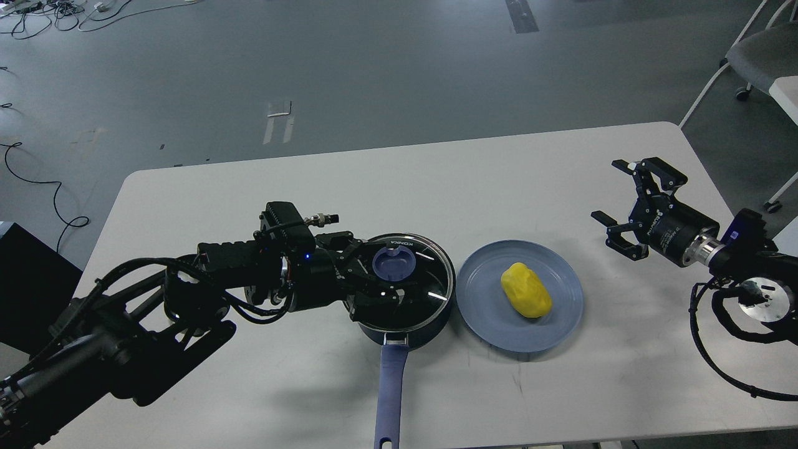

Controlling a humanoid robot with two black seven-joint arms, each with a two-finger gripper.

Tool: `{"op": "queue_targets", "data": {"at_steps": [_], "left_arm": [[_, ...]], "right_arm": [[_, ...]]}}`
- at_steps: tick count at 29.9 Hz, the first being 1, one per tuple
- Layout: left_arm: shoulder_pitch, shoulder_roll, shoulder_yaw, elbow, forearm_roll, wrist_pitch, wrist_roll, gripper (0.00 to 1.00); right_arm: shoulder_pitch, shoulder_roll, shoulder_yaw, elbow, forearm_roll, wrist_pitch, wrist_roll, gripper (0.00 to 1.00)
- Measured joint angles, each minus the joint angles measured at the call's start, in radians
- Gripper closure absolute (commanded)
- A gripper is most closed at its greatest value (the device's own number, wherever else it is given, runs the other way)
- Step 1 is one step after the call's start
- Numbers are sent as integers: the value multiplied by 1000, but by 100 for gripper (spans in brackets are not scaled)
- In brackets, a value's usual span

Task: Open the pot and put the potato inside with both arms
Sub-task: 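Grasp the lid knob with the left gripper, then lift the glass lid off the pot and carry it away from the pot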

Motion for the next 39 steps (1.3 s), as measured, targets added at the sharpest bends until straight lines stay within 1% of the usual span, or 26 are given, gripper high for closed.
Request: {"op": "queue_targets", "data": {"at_steps": [2, 4, 5, 6, 8, 9, 10, 11, 12, 16, 21, 25, 29, 32, 34, 36, 39], "left_arm": [[0, 0, 0, 0, 0, 0, 0, 11], [0, 2, 1, 0, 0, 0, 0, 22], [0, 3, 1, 0, 0, 0, 0, 25], [0, 3, 2, 0, 0, 0, 0, 32], [0, 3, 2, 0, 0, 0, 0, 39], [0, 3, 2, 0, 0, 0, 0, 46], [0, 2, 2, 0, 0, 0, 0, 49], [0, 2, 2, 0, 0, 0, 0, 56], [0, 2, 2, 0, 0, 1, 0, 59], [-6, 4, 2, -1, 0, 10, 0, 58], [-22, 34, -3, -15, 0, 51, 0, 57], [-46, 119, -6, -29, 0, 94, 0, 56], [-49, 242, -2, -32, 0, 138, 0, 56], [-36, 316, 11, -26, 0, 185, 0, 56], [-17, 364, 45, -16, 0, 233, 0, 56], [8, 389, 71, -2, 0, 273, 0, 56], [78, 402, 84, 39, -6, 334, 0, 56]], "right_arm": [[0, 0, 0, 0, 0, 0, 0, 0], [0, 0, 0, -1, 0, 0, 0, 0], [0, 0, 0, -1, 0, 0, 0, 0], [0, 0, 0, -1, 0, 0, 0, 0], [0, 0, 0, -1, 0, 0, 0, 0], [0, 0, 0, -1, 0, 0, 0, 0], [0, 0, 0, -1, 0, 0, 0, 0], [0, 0, 0, -1, 0, 0, 0, 0], [-1, 0, 0, -1, 0, 0, 0, 0], [-1, 0, 0, -1, 0, 0, 0, 0], [-2, 0, 0, 0, 0, 0, 0, 0], [-2, 0, 0, 0, 0, 0, 0, 0], [-2, 0, 0, -2, 0, 0, 0, 0], [-2, 0, 0, -4, 0, 0, 0, 0], [-2, 1, 0, -5, 0, 0, 0, 0], [-3, 1, 0, -5, 0, 0, 0, 0], [-3, 1, 0, -6, 0, 0, 0, 0]]}}
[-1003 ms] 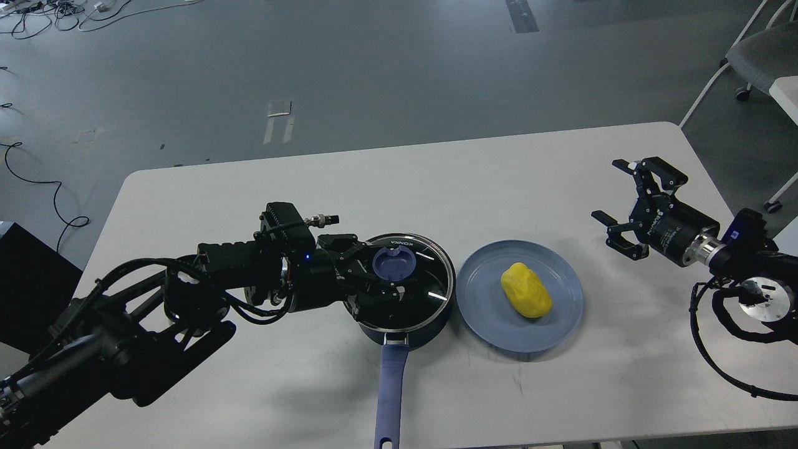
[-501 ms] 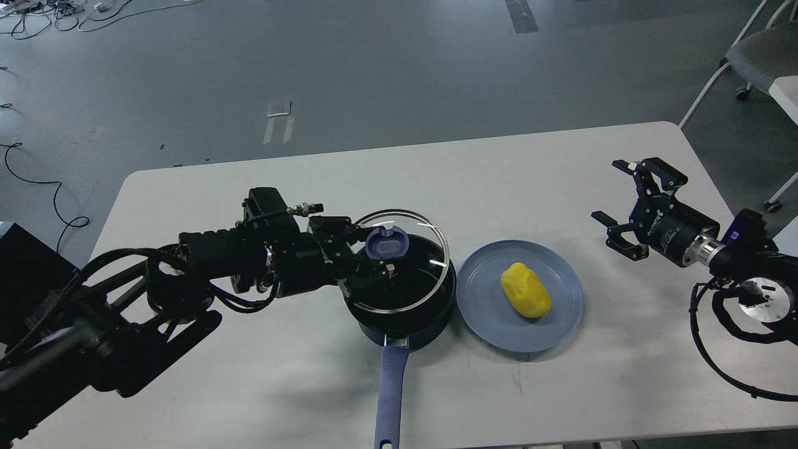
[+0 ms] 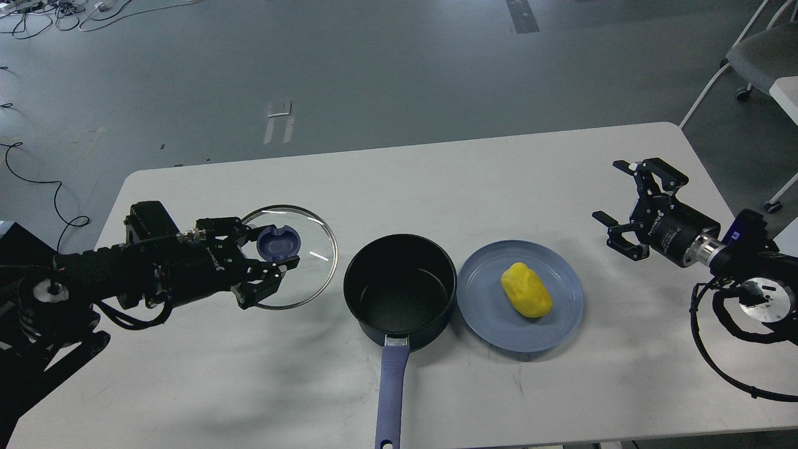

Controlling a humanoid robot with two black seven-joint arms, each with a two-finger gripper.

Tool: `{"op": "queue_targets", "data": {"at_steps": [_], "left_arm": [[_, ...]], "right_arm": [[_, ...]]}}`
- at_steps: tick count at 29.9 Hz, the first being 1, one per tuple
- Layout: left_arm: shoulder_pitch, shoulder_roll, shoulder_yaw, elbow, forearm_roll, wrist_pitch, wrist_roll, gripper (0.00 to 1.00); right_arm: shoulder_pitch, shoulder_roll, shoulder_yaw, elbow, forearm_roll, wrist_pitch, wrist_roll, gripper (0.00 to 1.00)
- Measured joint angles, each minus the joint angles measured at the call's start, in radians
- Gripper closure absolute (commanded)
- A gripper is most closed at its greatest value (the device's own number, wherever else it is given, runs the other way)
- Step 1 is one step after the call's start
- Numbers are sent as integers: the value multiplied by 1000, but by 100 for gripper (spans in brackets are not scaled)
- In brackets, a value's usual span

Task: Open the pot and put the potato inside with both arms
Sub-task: 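Lift the glass lid off the pot and carry it away from the pot, then lower the glass lid onto the table beside the pot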

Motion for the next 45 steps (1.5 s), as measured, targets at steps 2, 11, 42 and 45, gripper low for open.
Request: {"op": "queue_targets", "data": {"at_steps": [2, 11, 42, 45], "left_arm": [[39, 1, 1, 31, -6, 31, 0, 56], [85, -21, 1, 99, -27, 60, 0, 53], [132, -94, 7, 235, -77, 91, 0, 12], [137, -94, 7, 237, -86, 93, 0, 10]], "right_arm": [[0, 0, 0, 0, 0, 0, 0, 0], [0, 0, 0, -1, 0, 0, 0, 0], [1, 7, -6, 2, -9, 0, 0, 0], [1, 7, -6, 2, -9, 0, 0, 0]]}}
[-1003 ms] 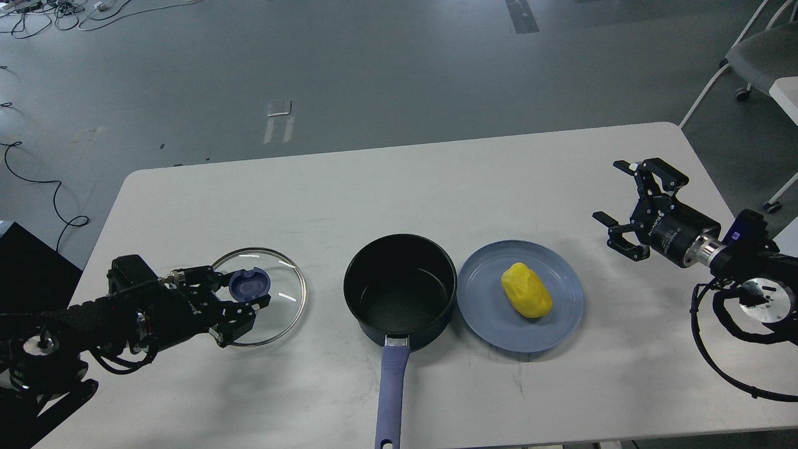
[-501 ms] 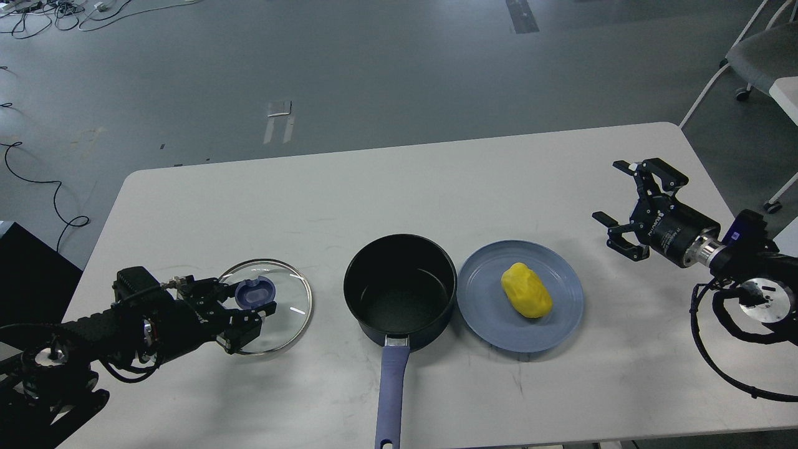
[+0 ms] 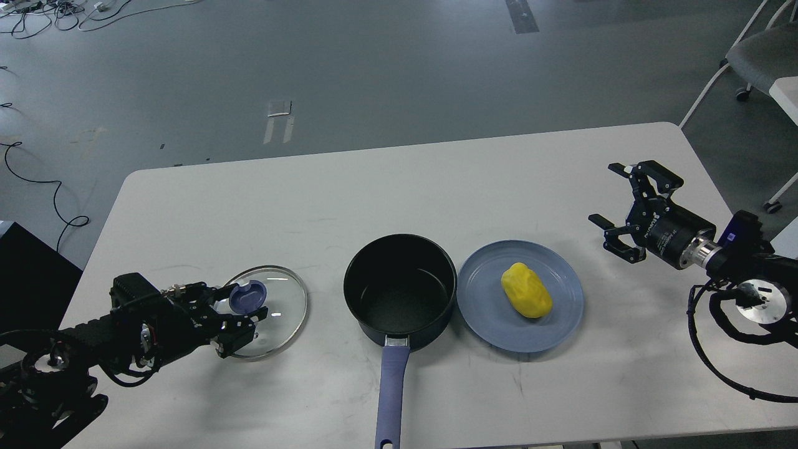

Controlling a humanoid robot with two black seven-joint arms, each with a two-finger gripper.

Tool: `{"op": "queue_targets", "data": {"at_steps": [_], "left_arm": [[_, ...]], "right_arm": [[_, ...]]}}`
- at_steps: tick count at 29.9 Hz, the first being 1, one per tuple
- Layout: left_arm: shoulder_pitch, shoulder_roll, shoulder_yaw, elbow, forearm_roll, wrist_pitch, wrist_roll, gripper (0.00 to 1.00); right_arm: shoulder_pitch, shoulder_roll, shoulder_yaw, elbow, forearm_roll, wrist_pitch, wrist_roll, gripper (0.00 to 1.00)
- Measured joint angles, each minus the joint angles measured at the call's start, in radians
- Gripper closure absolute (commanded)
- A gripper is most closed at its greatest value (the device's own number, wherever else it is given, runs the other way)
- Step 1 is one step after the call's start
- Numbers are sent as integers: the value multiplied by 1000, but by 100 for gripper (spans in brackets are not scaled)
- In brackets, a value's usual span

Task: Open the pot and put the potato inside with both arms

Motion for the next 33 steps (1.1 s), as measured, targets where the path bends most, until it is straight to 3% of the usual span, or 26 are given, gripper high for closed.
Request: {"op": "queue_targets", "data": {"at_steps": [9, 17, 20, 26, 33], "left_arm": [[4, 16, -5, -15, -83, 1, 0, 3], [-103, 81, -4, -113, -463, -21, 0, 2], [-176, 81, -1, -114, -619, -81, 0, 2], [-294, 62, -9, -106, -1057, -280, 0, 2], [-347, 10, -26, -103, -1646, -326, 0, 2]], "right_arm": [[2, -7, 0, 3, 0, 0, 0, 0], [22, -32, 0, 14, -27, 0, 0, 0], [62, -68, -5, 36, -121, 0, 0, 0], [234, -173, -58, 138, -484, 0, 0, 0], [556, -203, -312, 250, -808, 0, 0, 0]]}}
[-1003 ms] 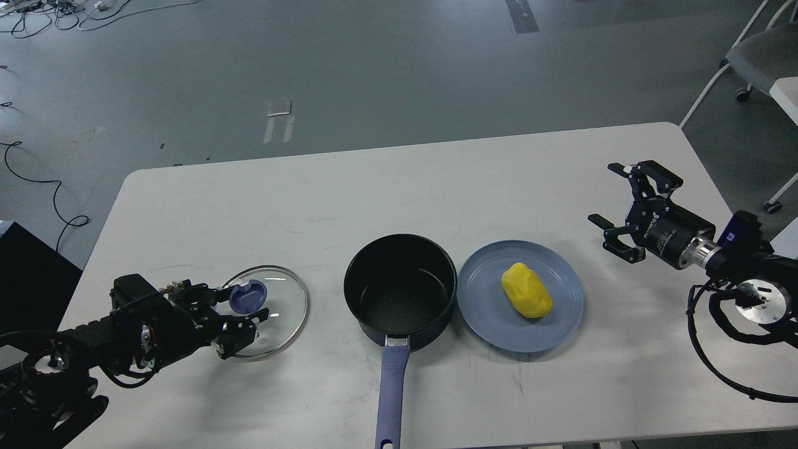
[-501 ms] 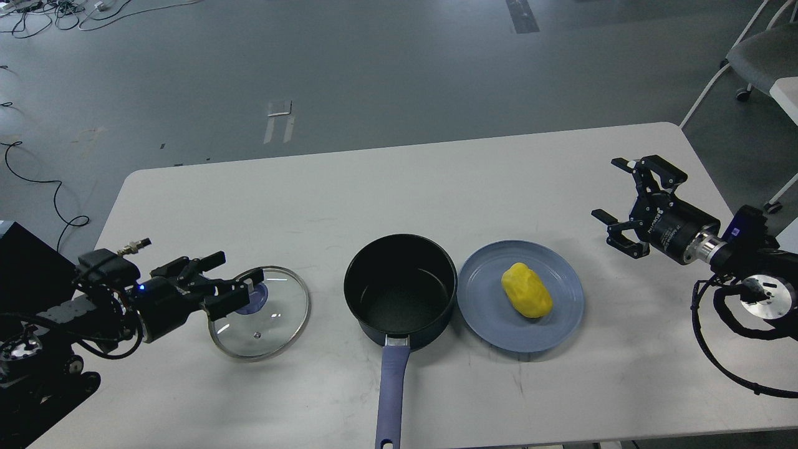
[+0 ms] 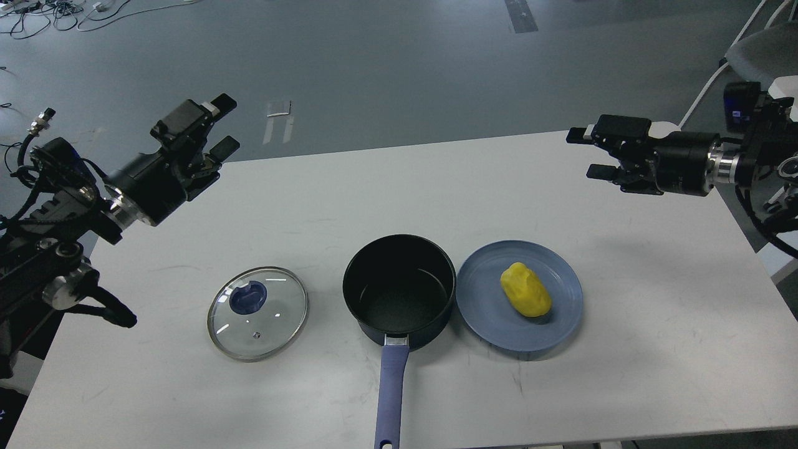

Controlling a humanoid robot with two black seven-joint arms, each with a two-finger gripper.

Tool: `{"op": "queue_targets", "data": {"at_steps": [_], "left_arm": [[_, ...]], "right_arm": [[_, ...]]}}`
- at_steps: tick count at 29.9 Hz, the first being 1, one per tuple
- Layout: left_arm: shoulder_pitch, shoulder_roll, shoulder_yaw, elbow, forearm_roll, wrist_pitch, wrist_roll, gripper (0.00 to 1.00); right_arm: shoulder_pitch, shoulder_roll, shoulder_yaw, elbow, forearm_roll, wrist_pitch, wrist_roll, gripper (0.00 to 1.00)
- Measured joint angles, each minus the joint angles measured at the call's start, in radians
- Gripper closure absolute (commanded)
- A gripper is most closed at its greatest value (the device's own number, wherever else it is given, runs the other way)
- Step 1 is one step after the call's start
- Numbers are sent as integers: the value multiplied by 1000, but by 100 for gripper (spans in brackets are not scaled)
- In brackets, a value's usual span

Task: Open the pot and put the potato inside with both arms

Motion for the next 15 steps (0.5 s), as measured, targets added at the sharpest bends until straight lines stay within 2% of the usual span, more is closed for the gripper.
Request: {"op": "queue_targets", "data": {"at_steps": [4, 7, 11, 15], "left_arm": [[-9, -17, 0, 3, -133, -14, 0, 2], [-9, -24, -7, 3, -155, -63, 0, 2], [-2, -32, -34, 2, -159, -134, 0, 2], [-1, -33, -48, 1, -161, -161, 0, 2]], "right_arm": [[158, 39, -173, 69, -113, 0, 0, 0], [253, 101, -295, 101, -230, 0, 0, 0], [314, 177, -389, 116, -348, 0, 0, 0], [336, 249, -457, 125, -419, -1, 0, 0]]}}
